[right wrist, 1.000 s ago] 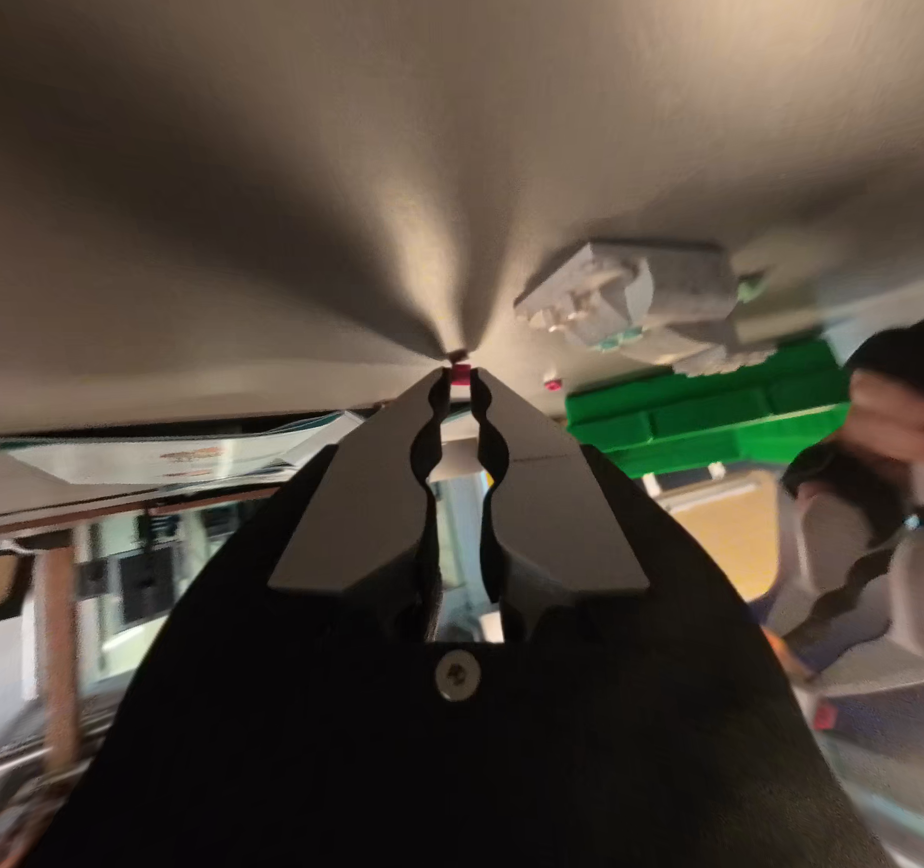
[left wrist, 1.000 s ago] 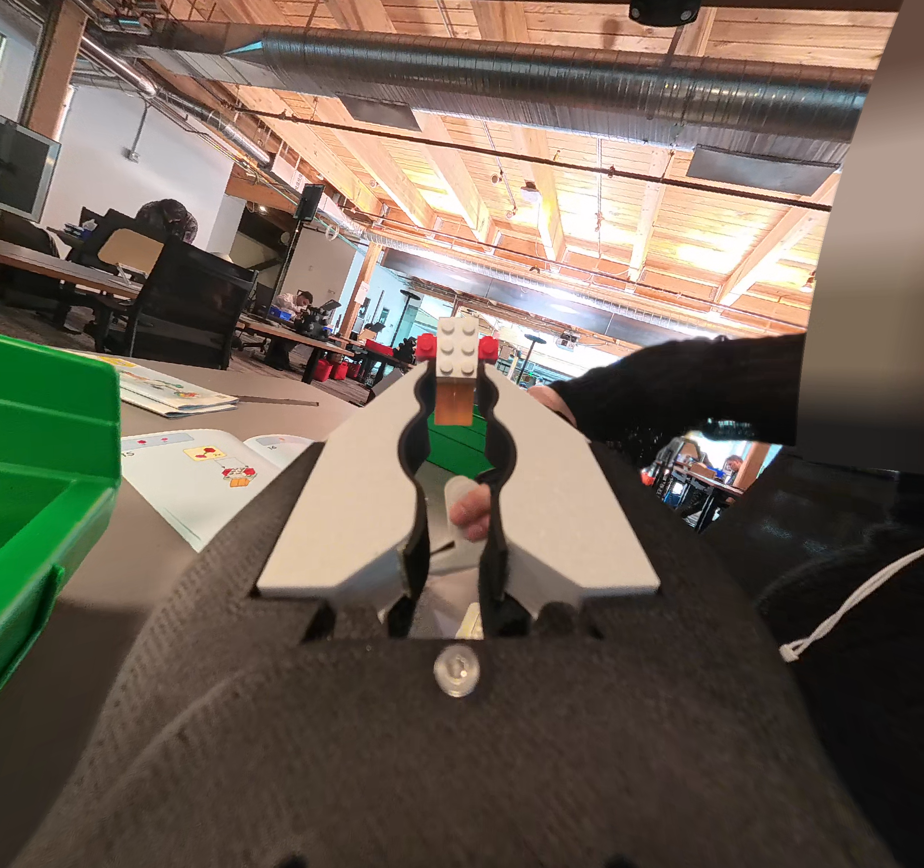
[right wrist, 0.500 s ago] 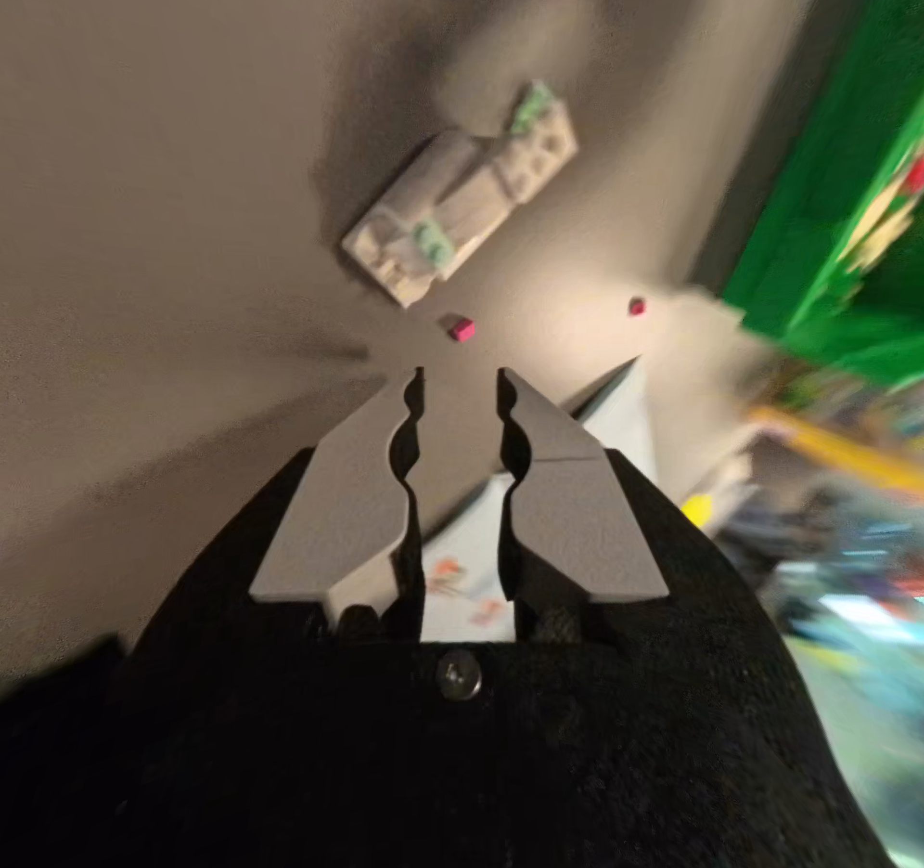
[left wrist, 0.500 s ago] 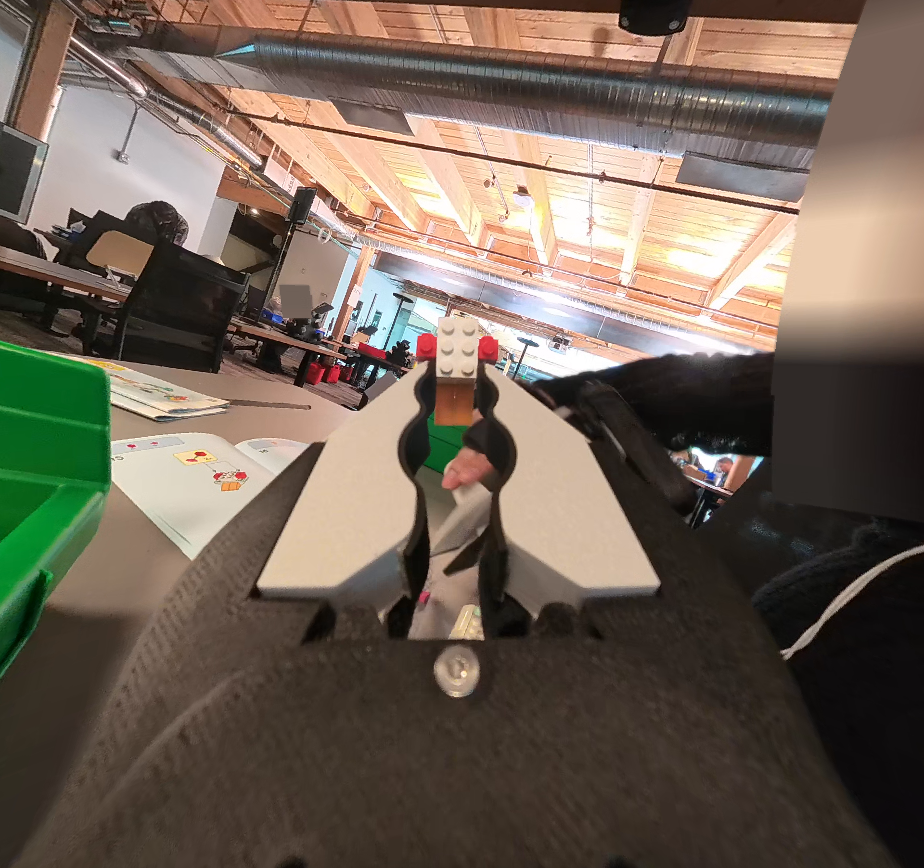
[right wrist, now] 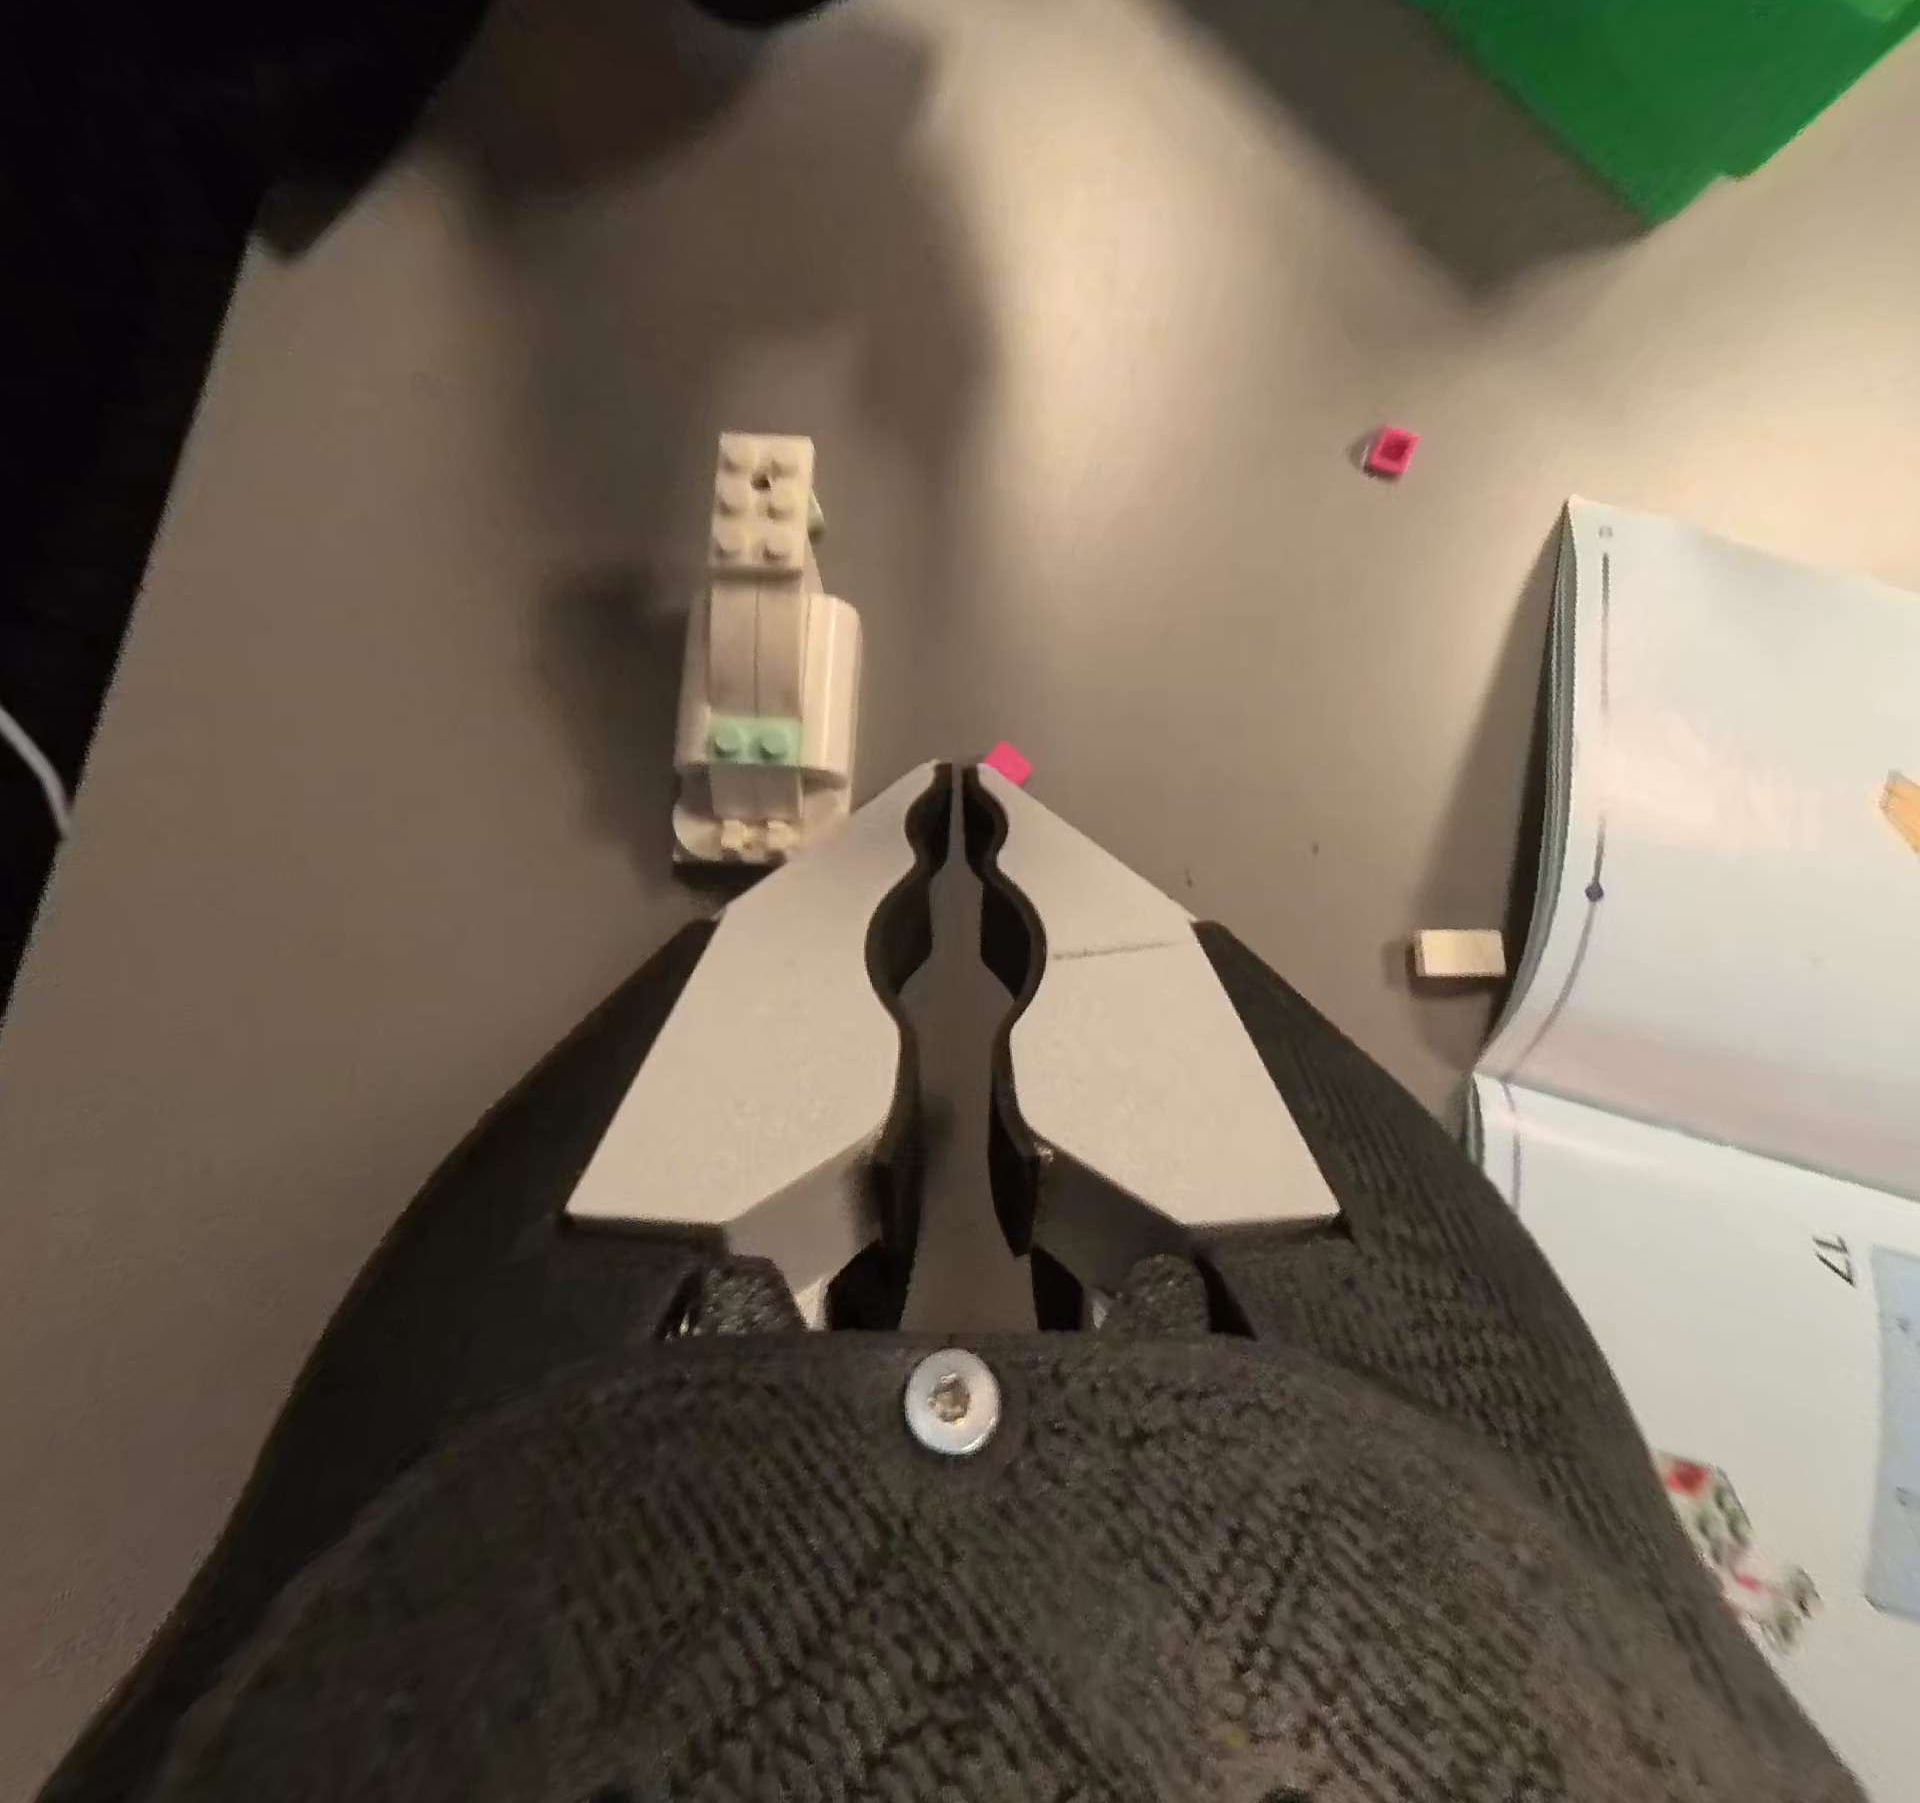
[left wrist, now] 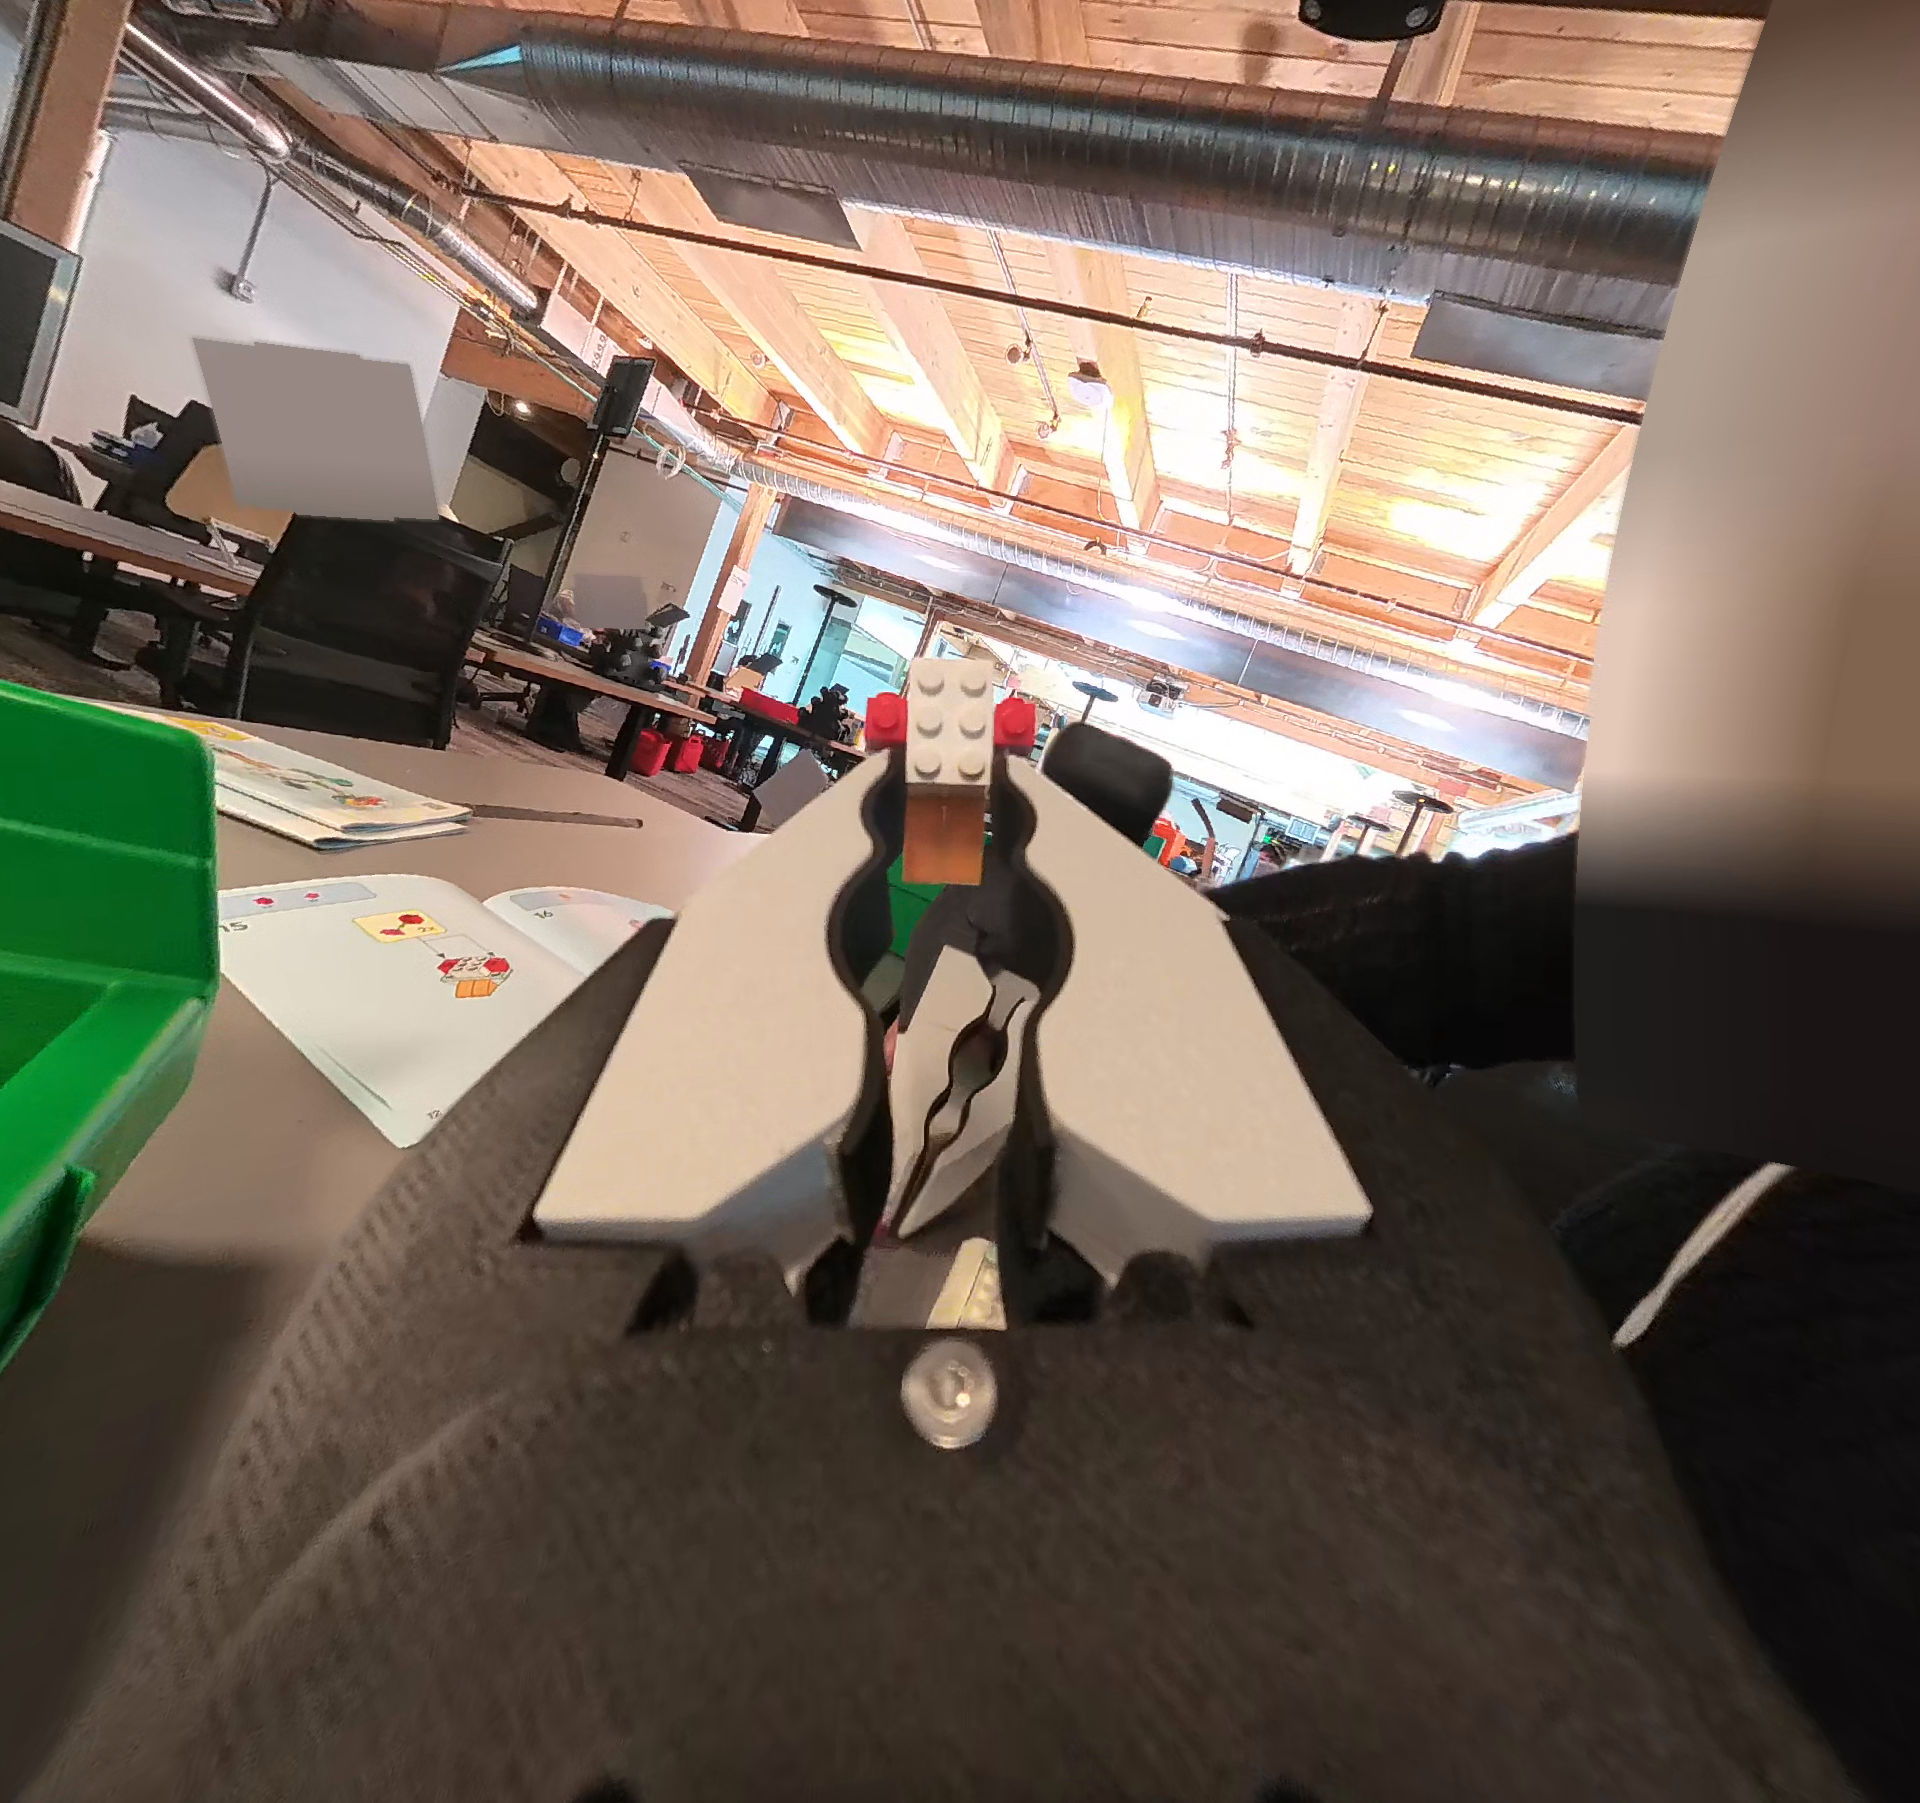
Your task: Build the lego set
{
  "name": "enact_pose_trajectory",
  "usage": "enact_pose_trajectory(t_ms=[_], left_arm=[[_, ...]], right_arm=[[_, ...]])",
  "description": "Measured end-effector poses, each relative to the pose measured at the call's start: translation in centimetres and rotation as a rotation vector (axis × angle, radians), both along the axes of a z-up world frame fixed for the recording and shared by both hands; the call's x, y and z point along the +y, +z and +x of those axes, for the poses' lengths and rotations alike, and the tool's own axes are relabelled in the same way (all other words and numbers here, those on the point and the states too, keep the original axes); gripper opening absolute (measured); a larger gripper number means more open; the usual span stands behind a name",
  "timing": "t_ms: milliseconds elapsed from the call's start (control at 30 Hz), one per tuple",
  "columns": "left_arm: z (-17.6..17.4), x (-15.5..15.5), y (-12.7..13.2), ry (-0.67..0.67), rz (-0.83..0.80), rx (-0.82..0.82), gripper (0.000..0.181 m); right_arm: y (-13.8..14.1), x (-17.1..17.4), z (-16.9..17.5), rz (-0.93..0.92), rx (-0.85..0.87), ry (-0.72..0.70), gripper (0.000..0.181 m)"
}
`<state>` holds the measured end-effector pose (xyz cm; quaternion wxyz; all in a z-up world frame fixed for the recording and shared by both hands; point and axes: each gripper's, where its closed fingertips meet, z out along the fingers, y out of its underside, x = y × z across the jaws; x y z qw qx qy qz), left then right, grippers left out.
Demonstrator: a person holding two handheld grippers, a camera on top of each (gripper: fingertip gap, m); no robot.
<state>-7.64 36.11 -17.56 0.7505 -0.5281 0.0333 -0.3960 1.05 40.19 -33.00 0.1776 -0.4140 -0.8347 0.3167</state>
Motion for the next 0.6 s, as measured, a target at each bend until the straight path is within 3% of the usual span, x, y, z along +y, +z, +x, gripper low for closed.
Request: enact_pose_trajectory(t_ms=[33,200,400,600], left_arm=[[0.0,0.0,0.0,-0.002,-0.001,0.000,0.015],[0.5,0.0,0.0,-0.038,0.001,-0.012,0.015],[0.7,0.4,-0.3,-0.093,-0.017,-0.055,0.015],[1.8,-0.5,-1.2,-0.234,-0.134,-0.320,0.015]], right_arm=[[0.3,-0.2,-0.2,-0.026,0.020,0.006,0.003],[0.8,0.8,-0.5,-0.075,0.092,0.042,0.014],[0.6,0.6,-0.5,-0.140,0.087,0.142,0.015],[0.4,0.3,-0.6,-0.174,0.061,0.220,0.013]])
